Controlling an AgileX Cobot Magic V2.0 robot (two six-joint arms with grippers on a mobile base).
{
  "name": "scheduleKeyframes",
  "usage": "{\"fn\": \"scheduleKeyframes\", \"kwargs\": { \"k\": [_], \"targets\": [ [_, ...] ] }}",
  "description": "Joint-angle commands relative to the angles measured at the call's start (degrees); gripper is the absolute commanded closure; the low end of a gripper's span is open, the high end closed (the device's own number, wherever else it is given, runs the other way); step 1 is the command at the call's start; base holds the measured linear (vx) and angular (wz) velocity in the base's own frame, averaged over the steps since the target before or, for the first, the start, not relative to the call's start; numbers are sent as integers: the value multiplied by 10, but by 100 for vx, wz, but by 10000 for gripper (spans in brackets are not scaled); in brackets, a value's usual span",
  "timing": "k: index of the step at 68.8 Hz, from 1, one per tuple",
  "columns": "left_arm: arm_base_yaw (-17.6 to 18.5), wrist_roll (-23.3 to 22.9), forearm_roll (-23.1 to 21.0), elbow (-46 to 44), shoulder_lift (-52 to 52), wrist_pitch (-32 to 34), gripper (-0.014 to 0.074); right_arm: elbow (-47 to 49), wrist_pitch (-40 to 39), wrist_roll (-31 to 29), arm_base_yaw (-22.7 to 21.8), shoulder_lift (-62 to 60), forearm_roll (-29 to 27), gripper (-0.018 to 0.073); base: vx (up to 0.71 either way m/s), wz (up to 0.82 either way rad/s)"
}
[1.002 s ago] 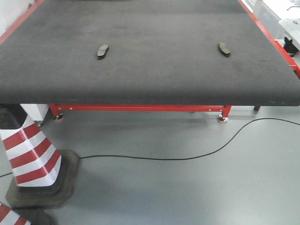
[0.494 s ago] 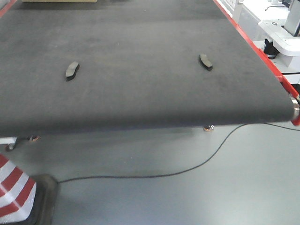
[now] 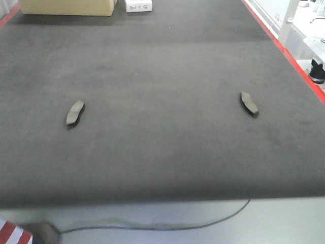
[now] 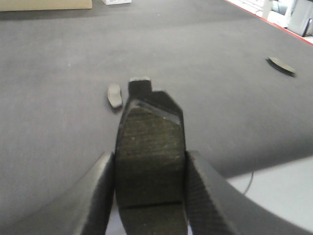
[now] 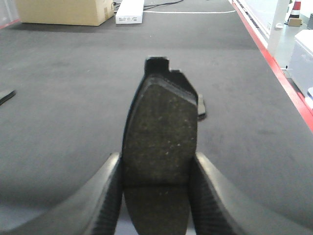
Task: Move and align brake pads A on conveyor
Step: 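Approach the conveyor and stop facing the two placed pads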
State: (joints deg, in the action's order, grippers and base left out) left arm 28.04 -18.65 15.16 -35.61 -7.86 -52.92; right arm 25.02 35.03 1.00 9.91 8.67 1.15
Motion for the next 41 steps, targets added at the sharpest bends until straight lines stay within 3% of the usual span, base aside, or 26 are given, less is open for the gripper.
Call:
{"fn": "scheduleKeyframes", "kwargs": {
  "k": [1,41],
  "targets": [
    [1,-1,8,-13,-7,56,602,16,-56,-4,-4,7,2,561,40,-2],
    [1,-1,7,-13,-7,56,602,16,-56,-4,-4,7,4,561,33,1]
  ]
}}
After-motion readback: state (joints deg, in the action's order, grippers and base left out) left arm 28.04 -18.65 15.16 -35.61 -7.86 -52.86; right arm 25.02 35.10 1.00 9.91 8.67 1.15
